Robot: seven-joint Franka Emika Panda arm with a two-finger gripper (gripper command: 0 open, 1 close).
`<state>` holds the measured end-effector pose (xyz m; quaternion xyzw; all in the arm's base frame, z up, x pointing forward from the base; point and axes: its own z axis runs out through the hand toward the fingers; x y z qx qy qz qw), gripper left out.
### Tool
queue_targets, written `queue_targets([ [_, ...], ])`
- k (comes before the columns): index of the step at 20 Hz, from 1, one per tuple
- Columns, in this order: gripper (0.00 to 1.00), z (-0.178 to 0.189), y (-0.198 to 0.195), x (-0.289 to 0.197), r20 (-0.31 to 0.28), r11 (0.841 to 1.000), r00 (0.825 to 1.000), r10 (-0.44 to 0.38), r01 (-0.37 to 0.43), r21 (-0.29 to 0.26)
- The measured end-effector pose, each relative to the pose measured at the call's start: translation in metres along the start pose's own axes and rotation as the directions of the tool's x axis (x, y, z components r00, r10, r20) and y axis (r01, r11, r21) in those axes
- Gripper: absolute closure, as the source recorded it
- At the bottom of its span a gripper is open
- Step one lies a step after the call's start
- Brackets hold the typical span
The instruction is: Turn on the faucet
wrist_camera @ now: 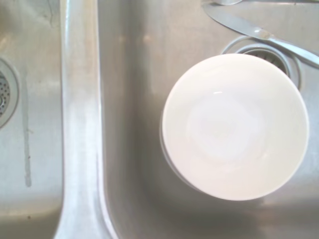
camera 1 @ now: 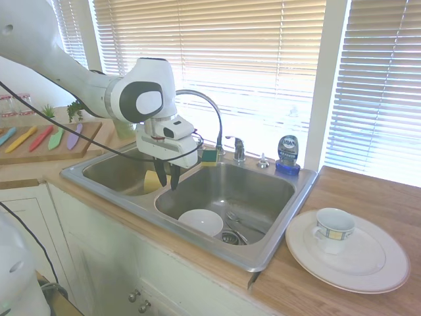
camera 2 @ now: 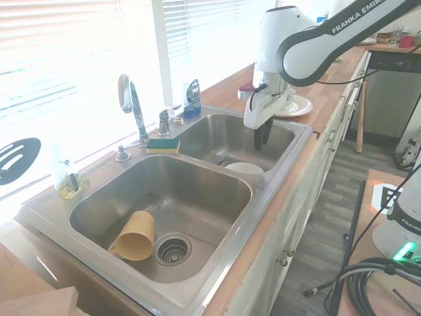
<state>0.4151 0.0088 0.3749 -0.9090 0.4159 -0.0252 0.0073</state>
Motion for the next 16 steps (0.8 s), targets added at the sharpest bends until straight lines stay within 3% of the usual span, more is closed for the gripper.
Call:
queue_targets([
  [11, 1.00, -0.001, -0.003, 0.007, -0.016, 1.000, 1.000, 0.024, -0.024, 0.006],
  [16, 1.00, -0.004, -0.025, 0.020, -0.027, 0.999, 0.999, 0.032, -0.032, 0.014],
])
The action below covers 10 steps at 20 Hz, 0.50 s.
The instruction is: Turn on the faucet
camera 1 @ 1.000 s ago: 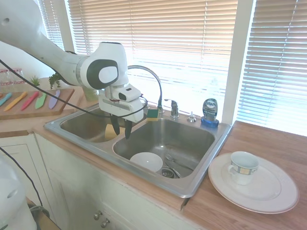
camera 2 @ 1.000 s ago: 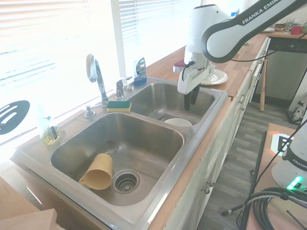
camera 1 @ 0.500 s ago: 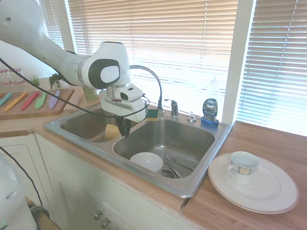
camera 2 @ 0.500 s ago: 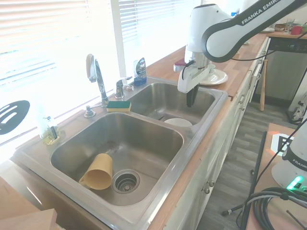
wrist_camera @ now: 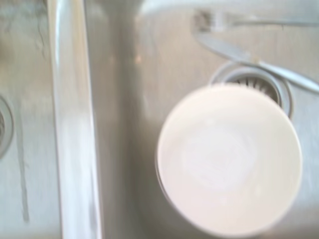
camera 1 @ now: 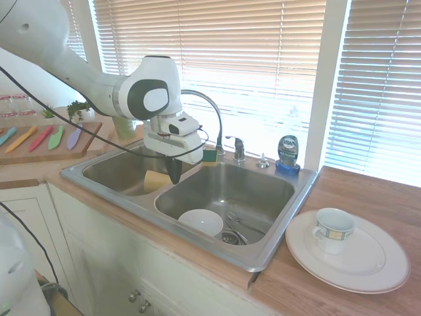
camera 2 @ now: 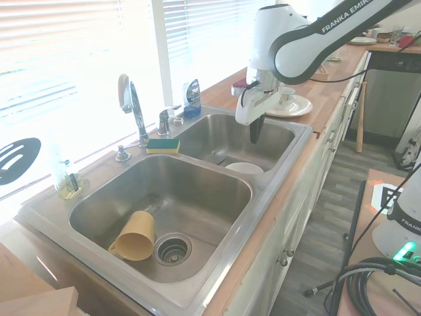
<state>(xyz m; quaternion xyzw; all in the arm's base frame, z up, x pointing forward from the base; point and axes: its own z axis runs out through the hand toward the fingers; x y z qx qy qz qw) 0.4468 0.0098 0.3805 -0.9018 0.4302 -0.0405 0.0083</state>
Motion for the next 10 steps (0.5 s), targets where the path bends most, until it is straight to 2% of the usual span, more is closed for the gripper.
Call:
queue_targets([
  [10, 1.00, 0.006, -0.090, 0.061, -0.048, 0.999, 0.998, 0.047, -0.046, 0.014],
])
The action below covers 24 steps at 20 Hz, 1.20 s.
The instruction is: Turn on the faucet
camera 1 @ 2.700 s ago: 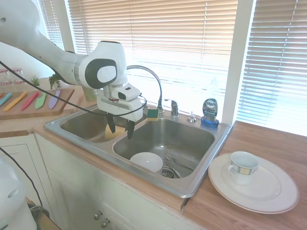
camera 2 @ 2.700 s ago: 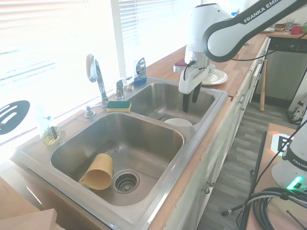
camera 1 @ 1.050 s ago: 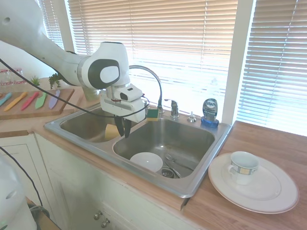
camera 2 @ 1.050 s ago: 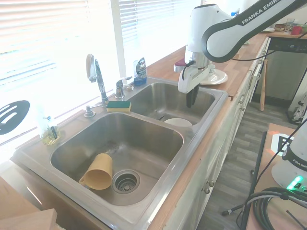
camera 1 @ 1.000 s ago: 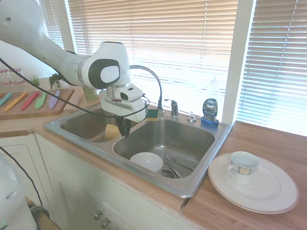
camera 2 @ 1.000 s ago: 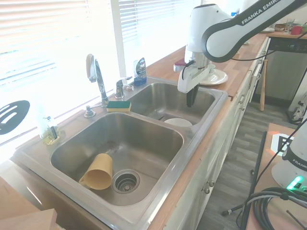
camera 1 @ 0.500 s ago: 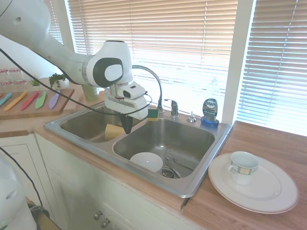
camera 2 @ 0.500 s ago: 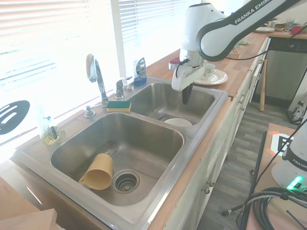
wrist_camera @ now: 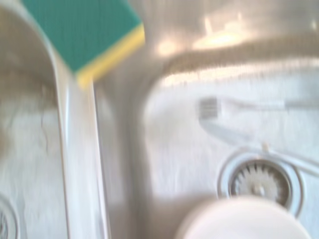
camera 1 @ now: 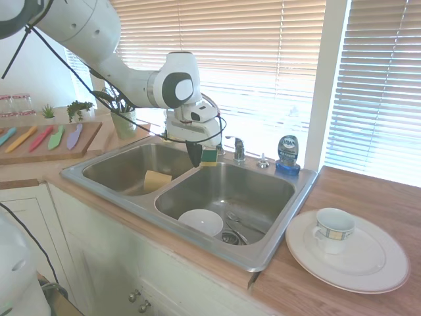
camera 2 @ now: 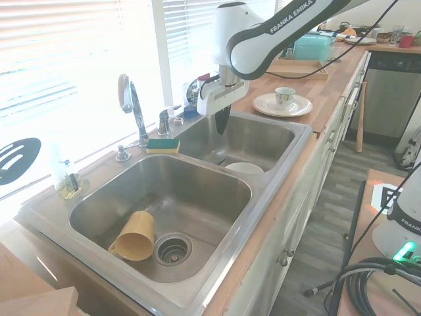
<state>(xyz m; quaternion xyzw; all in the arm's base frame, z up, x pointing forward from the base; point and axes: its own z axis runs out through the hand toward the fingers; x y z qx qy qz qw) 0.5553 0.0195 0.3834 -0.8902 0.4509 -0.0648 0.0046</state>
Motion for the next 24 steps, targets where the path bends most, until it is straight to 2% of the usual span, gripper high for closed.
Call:
queue_targets([
  [11, 1.00, 0.018, -0.066, 0.065, -0.012, 0.998, 0.998, 0.056, -0.056, -0.016],
  [19, 1.00, 0.024, -0.106, 0.097, -0.016, 0.997, 0.997, 0.081, -0.081, 0.006],
  [21, 1.00, 0.022, -0.109, 0.101, -0.021, 0.996, 0.996, 0.086, -0.085, 0.021],
  [24, 1.00, 0.016, -0.114, 0.105, -0.050, 0.993, 0.995, 0.090, -0.085, 0.082],
])
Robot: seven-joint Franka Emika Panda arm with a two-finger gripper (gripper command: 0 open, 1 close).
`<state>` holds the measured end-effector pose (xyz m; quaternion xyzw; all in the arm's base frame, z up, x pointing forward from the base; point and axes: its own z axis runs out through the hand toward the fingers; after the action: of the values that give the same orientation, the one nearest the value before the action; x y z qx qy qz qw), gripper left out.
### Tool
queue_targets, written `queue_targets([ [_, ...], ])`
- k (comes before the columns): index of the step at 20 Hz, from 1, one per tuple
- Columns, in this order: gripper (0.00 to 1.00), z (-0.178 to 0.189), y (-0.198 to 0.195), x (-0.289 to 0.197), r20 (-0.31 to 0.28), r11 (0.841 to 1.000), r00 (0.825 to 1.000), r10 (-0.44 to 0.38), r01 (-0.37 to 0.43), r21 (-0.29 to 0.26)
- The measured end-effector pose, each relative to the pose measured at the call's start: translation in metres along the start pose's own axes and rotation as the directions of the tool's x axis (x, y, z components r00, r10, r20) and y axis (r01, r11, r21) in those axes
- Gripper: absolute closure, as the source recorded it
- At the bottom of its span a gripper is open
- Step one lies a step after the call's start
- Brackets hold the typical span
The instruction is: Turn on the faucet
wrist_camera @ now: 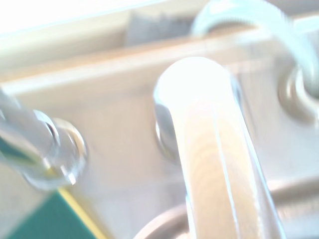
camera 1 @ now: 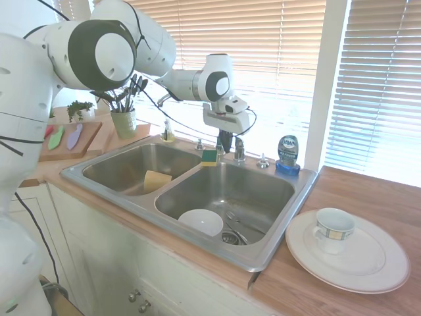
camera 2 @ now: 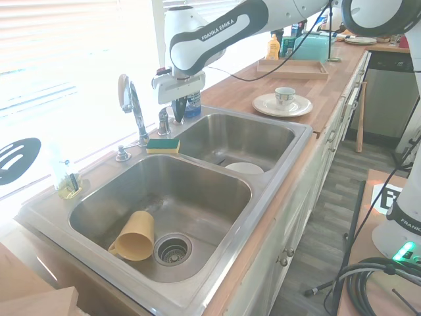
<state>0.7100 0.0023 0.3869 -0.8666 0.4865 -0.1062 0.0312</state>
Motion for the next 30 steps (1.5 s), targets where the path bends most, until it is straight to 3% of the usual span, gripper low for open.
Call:
queue_targets([
  [12, 1.00, -0.023, 0.004, -0.004, -0.087, 0.984, 0.996, 0.011, 0.004, 0.179],
  [30, 1.00, -0.029, 0.014, -0.006, -0.132, 0.968, 0.991, 0.015, 0.019, 0.249],
])
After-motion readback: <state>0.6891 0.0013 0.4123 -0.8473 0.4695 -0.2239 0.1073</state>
